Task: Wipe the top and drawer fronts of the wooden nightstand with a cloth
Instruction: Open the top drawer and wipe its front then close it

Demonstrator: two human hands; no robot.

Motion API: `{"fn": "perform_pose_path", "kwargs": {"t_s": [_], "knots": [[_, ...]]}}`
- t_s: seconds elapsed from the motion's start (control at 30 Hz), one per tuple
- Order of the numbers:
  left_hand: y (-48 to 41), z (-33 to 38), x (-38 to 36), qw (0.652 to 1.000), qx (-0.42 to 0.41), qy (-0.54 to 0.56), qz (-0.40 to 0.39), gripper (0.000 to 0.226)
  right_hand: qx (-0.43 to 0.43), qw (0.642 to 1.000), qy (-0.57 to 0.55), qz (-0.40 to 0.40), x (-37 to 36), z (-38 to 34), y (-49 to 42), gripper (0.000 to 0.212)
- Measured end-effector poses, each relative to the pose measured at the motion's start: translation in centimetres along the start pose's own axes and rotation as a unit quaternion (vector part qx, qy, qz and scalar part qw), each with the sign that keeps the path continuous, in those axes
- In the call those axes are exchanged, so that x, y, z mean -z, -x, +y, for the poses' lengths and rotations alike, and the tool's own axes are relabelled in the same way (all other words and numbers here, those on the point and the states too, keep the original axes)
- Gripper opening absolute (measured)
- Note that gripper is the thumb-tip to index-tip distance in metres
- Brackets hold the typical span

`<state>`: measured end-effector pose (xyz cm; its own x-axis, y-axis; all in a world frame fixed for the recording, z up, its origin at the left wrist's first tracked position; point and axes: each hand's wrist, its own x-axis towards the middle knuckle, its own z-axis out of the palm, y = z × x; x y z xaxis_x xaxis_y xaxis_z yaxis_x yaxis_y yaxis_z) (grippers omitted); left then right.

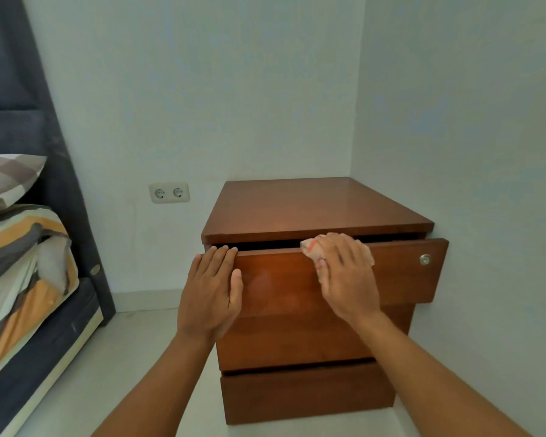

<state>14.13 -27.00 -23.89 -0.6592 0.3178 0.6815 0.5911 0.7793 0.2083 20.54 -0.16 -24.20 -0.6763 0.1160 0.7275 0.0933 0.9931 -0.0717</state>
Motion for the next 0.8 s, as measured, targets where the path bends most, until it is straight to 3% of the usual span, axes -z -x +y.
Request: {"fn": "perform_pose_path", "kwargs": {"t_s": [0.33, 0.5, 0.6, 0.7, 0.8], "knots": [[0.0, 0.1, 0.5, 1.0, -0.01, -0.016, -0.018, 0.059, -0.098, 0.994, 0.019, 0.033, 2.6, 14.1, 1.3, 0.052], [-0.3, 0.1, 1.0, 0.999, -0.01, -0.016, -0.027, 0.06, -0.141, 0.989, -0.014, 0.041, 2.6, 14.5, 0.6, 0.044], [-0.2, 0.1, 0.9, 1.0, -0.005, -0.013, -0.028, 0.06, -0.203, 0.967, -0.115, 0.106, 3.7, 11.3, 0.6, 0.042], [-0.2, 0.3, 0.7, 1.0, 0.001, -0.004, -0.02, 0.059, -0.076, 0.958, -0.197, 0.193, 4.7, 3.5, 1.6, 0.031], [-0.2, 0.6, 0.8, 1.0, 0.005, 0.003, -0.01, 0.059, 0.024, 0.972, -0.196, 0.125, 0.8, -4.4, 3.0, 0.045]]}}
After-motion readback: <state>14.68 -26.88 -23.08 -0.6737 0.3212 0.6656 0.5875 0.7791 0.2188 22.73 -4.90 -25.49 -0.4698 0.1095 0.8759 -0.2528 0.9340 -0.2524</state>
